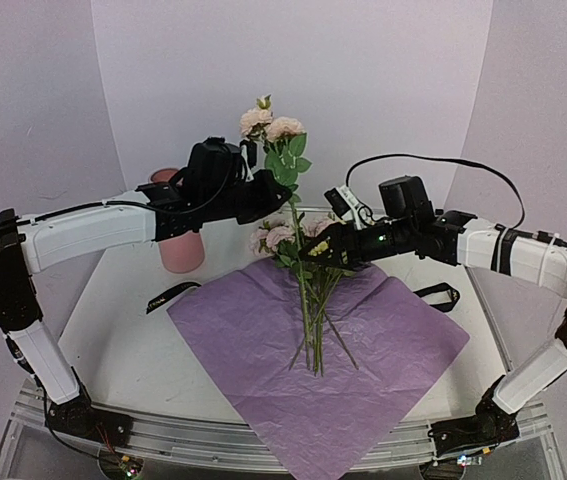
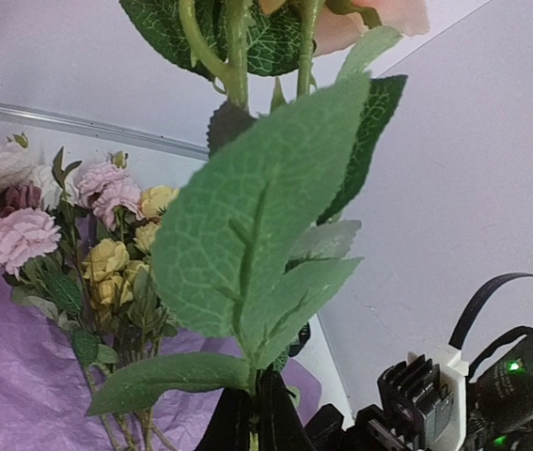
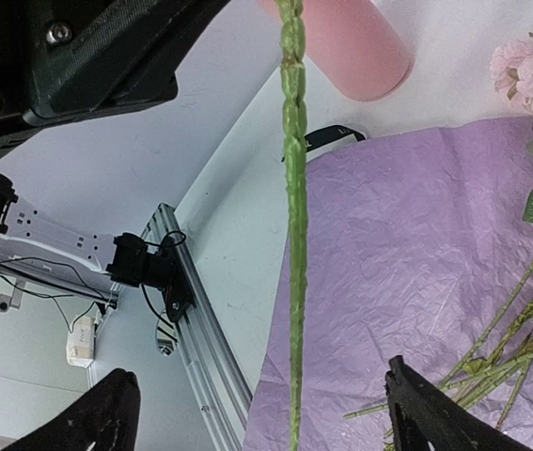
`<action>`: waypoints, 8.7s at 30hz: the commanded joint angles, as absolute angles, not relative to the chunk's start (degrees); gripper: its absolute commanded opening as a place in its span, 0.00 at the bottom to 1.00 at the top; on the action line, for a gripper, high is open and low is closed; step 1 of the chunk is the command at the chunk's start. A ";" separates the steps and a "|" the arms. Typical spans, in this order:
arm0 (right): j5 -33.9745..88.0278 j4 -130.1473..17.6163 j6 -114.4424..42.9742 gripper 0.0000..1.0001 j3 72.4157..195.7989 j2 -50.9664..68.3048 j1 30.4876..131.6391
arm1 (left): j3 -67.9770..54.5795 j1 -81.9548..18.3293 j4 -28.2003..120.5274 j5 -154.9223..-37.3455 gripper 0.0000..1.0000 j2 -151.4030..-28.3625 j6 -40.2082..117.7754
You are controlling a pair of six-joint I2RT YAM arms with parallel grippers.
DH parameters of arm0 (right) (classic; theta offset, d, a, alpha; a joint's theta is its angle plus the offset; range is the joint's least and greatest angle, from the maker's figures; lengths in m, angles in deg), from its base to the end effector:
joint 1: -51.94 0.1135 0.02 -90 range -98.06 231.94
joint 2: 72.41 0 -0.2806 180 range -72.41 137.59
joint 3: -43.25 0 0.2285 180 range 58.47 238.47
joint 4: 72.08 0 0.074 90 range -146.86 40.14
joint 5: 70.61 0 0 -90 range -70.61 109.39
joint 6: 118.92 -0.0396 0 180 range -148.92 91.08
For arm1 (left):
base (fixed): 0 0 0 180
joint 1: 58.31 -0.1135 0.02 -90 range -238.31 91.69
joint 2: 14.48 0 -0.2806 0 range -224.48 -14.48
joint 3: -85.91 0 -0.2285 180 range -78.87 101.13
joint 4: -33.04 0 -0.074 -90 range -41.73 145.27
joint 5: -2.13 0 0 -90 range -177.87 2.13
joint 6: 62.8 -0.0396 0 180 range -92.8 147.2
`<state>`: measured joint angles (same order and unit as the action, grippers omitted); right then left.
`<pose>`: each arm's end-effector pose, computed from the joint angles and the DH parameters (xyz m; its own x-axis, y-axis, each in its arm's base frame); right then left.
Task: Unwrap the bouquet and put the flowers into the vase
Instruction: Insert the fake flower into the vase, then pick up the fake flower from the wrapping paper.
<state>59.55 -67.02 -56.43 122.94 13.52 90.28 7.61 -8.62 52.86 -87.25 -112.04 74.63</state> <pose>0.2426 0.2244 0.3481 -0.5844 -0.0121 -0.8114 -0.7894 0.2398 0.5650 0.2553 -0.3003 0.3775 -0.6749 -0.3428 -0.6535 0.3825 0.5948 -0.7071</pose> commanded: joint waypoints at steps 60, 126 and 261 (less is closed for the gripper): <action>50.50 -60.55 -51.50 0.98 128.68 15.90 90.61 | 38.11 -28.05 38.40 -48.85 0.00 -112.89 18.33; 30.77 -52.39 -64.19 0.66 126.18 19.60 89.86 | -9.27 -30.63 60.20 -90.85 0.69 -89.93 68.00; 46.94 -66.23 -67.57 0.06 118.02 13.21 86.65 | 20.74 -8.46 64.51 -102.82 0.32 -146.37 82.22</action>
<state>48.76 -64.61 -68.54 118.64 18.05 86.37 19.11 -8.69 64.76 -103.72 -145.26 80.13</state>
